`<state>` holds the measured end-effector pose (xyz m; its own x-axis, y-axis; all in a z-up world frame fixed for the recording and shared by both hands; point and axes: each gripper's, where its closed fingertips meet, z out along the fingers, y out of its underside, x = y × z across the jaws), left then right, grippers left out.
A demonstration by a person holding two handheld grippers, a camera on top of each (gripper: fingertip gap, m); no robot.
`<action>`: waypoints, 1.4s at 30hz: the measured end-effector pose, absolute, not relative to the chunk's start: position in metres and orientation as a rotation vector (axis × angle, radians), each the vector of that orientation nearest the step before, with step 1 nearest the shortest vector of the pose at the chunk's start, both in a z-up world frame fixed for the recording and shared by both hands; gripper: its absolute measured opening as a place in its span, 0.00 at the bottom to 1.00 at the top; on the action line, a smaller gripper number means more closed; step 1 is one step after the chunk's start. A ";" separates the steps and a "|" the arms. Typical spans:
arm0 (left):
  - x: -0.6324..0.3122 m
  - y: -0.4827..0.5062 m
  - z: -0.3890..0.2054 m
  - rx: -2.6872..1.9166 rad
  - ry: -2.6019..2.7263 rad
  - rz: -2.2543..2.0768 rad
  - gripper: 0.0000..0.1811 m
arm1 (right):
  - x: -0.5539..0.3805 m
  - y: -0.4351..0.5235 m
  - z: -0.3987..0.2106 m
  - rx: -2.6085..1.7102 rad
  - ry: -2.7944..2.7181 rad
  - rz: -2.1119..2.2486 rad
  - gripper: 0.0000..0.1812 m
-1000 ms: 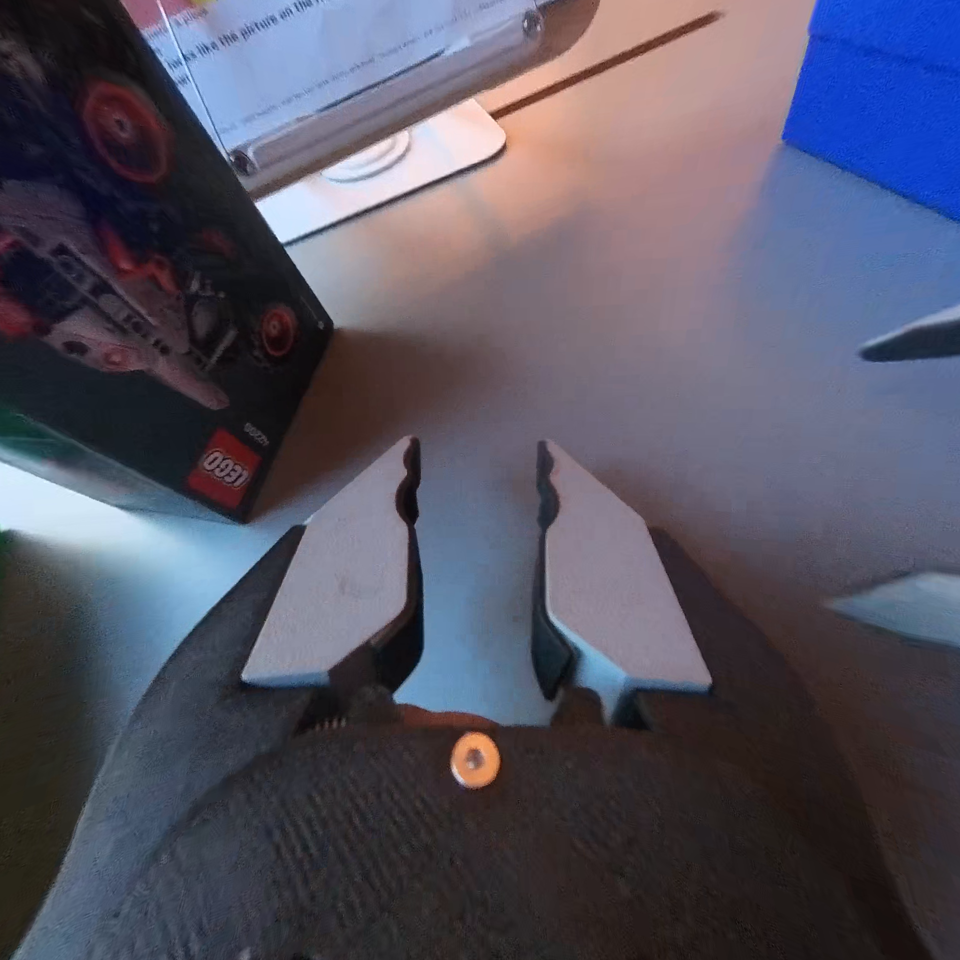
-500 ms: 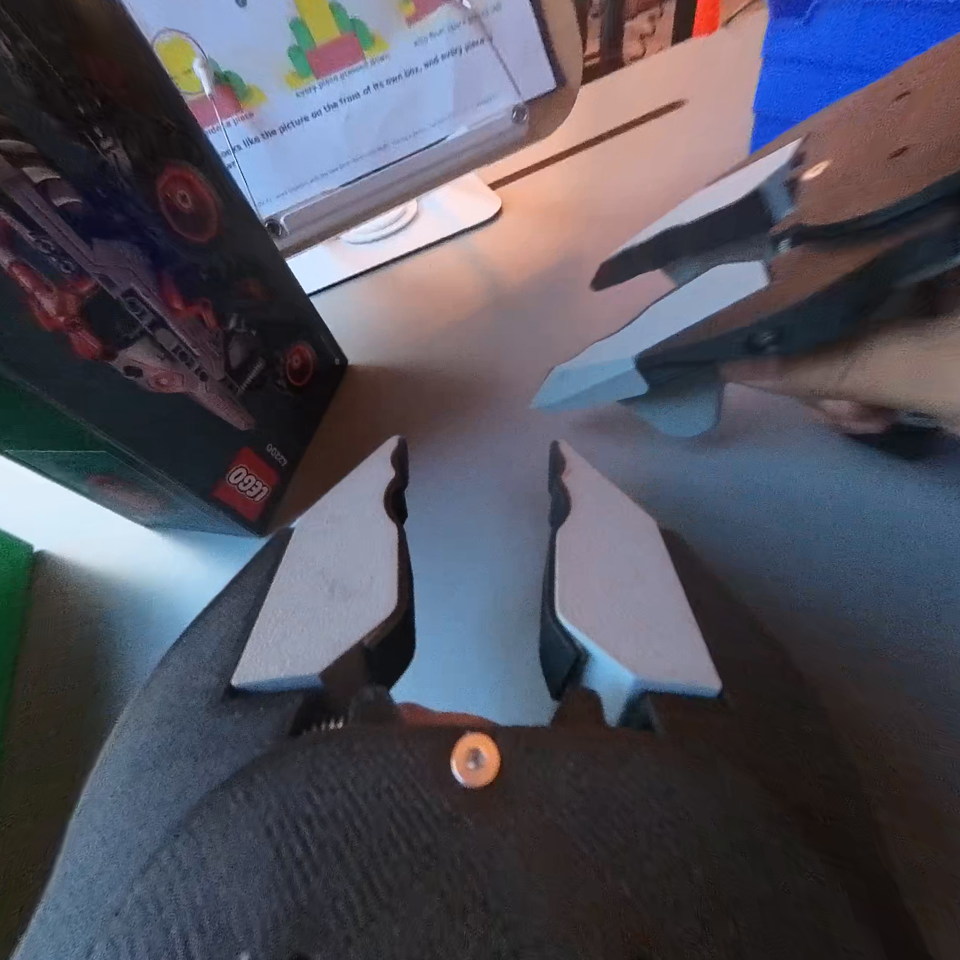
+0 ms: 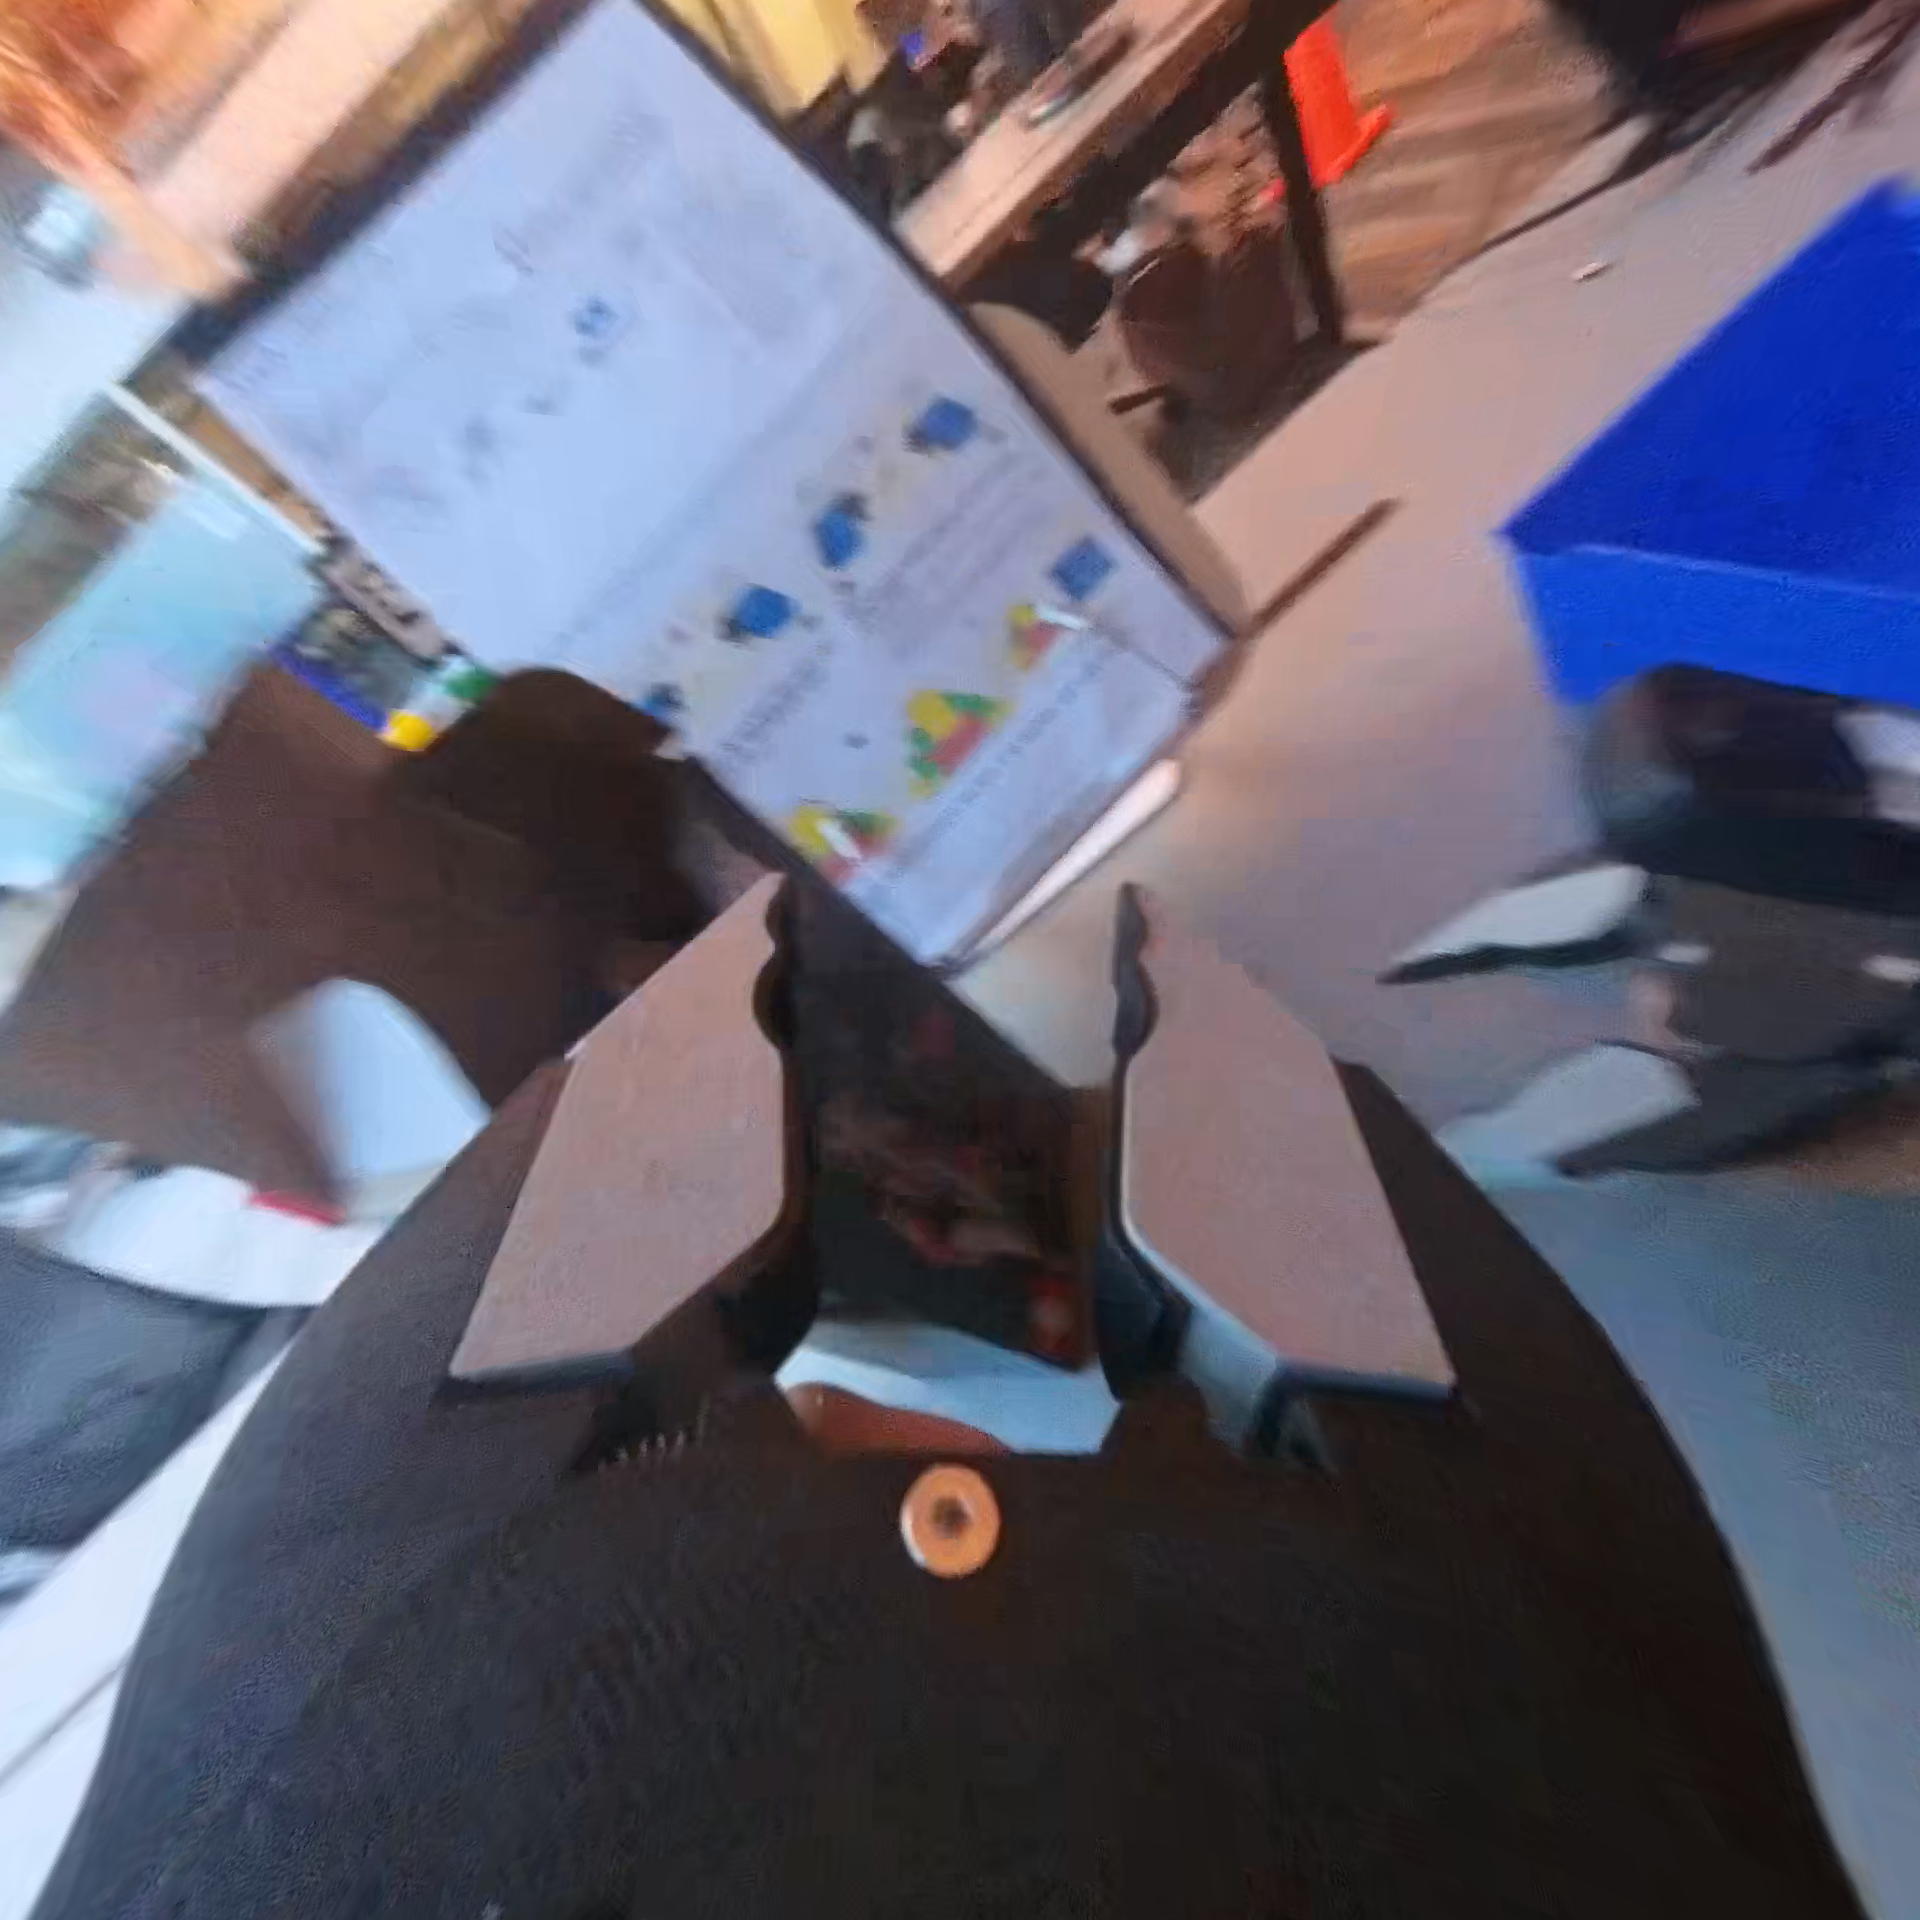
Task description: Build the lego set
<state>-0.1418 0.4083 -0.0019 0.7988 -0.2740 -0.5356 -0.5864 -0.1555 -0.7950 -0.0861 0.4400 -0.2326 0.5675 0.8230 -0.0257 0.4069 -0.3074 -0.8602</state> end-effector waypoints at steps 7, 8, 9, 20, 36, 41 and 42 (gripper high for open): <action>-0.230 0.463 0.016 -2.033 0.694 0.738 0.39 | -0.085 0.434 -0.237 -1.943 -1.025 0.606 0.45; -0.231 0.465 0.014 -2.024 0.696 0.754 0.37 | -0.085 0.433 -0.237 -1.938 -1.032 0.600 0.45; -0.229 0.466 0.011 -2.020 0.696 0.738 0.37 | -0.085 0.432 -0.237 -1.934 -1.037 0.591 0.45; -0.253 0.461 -0.032 -2.211 0.799 0.828 0.16 | -0.084 0.426 -0.241 -1.944 -1.068 0.558 0.44; -0.206 0.416 -0.035 -2.052 1.039 0.684 0.07 | -0.086 0.423 -0.243 -1.936 -1.110 0.537 0.42; -0.180 0.364 -0.049 -1.837 1.127 0.745 0.06 | -0.081 0.431 -0.236 -1.925 -1.032 0.543 0.42; -0.176 0.354 -0.053 -1.796 1.126 0.768 0.06 | -0.078 0.435 -0.233 -1.924 -0.996 0.547 0.42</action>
